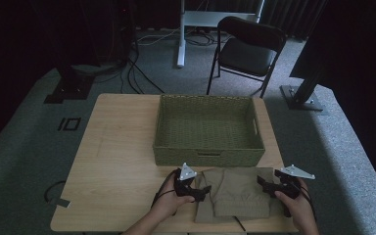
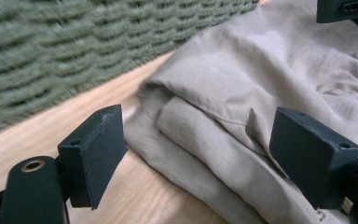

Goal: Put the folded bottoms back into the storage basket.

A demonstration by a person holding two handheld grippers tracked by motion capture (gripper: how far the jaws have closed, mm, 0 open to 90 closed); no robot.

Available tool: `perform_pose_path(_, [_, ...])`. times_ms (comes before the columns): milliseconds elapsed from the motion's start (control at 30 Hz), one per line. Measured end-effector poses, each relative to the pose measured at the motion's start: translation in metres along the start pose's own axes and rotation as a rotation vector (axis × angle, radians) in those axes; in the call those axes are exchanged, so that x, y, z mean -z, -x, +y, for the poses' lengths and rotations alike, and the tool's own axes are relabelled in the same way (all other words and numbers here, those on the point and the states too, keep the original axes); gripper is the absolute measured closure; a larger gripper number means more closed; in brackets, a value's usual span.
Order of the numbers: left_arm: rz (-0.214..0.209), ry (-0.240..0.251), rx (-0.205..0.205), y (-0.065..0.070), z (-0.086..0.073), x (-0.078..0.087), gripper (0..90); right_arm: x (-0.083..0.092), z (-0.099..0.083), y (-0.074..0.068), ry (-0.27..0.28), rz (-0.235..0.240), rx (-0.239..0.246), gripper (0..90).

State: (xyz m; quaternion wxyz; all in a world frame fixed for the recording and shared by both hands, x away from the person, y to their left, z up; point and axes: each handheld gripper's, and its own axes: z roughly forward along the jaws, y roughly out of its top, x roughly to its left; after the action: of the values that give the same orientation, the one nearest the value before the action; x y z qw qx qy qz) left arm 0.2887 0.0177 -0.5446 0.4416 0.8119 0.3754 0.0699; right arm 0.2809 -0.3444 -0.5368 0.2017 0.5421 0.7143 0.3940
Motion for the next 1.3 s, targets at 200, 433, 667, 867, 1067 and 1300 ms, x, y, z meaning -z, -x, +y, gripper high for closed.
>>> perform_pose_path(200, [0.009,-0.032,0.011,0.002,-0.002,-0.009,18.7,-0.004,-0.006,0.002,-0.039,0.006,-0.007,14.2])
perform_pose_path(433, [0.012,-0.047,0.021,0.000,0.005,-0.016,18.2,-0.009,-0.012,0.003,-0.079,0.019,0.001,14.8])
perform_pose_path(667, [0.023,-0.072,-0.033,0.006,0.010,-0.024,18.0,-0.011,-0.011,-0.001,-0.093,-0.002,0.064,14.9])
perform_pose_path(867, [0.034,-0.079,-0.082,0.011,0.011,-0.029,17.9,-0.010,-0.014,-0.004,-0.074,0.014,0.108,26.6])
perform_pose_path(1067, [0.035,-0.094,-0.133,0.017,0.014,-0.034,20.2,-0.008,-0.016,-0.008,-0.056,0.029,0.104,44.7])
perform_pose_path(1300, [-0.065,-0.075,-0.079,0.015,0.016,-0.038,75.1,-0.007,-0.014,-0.017,-0.075,0.051,0.041,74.8])
